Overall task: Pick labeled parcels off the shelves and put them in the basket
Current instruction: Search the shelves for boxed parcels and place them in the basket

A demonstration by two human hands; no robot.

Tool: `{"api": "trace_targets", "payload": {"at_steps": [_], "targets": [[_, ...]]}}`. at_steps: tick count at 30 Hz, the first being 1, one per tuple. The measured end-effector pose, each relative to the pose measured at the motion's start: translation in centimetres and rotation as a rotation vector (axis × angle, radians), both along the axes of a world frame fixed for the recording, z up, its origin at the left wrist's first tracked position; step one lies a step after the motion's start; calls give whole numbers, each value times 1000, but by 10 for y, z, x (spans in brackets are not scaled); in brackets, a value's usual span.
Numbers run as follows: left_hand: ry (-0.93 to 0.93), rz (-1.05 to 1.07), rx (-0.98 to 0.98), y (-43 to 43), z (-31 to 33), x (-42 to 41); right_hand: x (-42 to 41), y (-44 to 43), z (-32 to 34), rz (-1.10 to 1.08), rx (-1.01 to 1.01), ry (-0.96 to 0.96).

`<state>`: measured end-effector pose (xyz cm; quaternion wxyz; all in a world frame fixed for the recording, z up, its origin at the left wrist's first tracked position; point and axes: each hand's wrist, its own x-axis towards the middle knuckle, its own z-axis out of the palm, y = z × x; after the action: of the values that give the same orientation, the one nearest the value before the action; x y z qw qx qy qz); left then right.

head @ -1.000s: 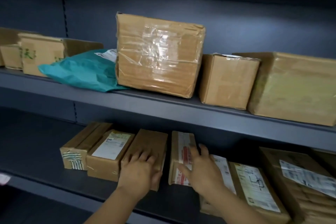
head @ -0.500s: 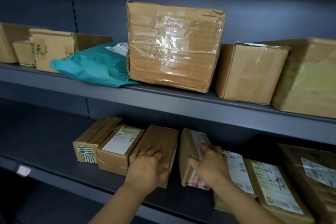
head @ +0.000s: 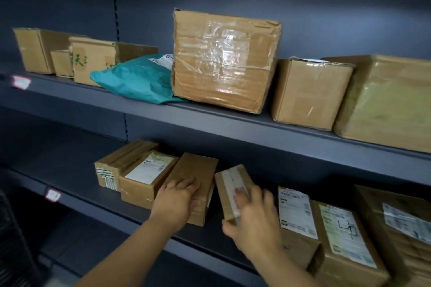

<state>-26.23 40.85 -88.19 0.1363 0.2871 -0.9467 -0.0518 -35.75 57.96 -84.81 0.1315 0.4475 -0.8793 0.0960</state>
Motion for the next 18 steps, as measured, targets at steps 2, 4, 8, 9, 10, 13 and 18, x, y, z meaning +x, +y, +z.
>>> {"api": "trace_targets", "payload": {"at_steps": [2, 4, 8, 9, 10, 13, 18], "targets": [[99, -40, -22, -5, -7, 4, 7, 2, -12, 38, 28, 55], [133, -92, 8, -13, -9, 7, 11, 2, -22, 94, -8, 120], [36, -148, 8, -24, -13, 9, 22, 2, -32, 216, -10, 257], [14, -147, -12, -25, -15, 10, 22, 1, -36, 230, 11, 283], [5, -140, -46, -26, -19, 12, 22, -1, -39, 229, 39, 294], [39, -74, -153, -16, -24, 16, 16, -7, -51, 207, 91, 256], [285, -210, -240, 15, -18, 13, 9, 2, -45, 271, 32, 126]]}}
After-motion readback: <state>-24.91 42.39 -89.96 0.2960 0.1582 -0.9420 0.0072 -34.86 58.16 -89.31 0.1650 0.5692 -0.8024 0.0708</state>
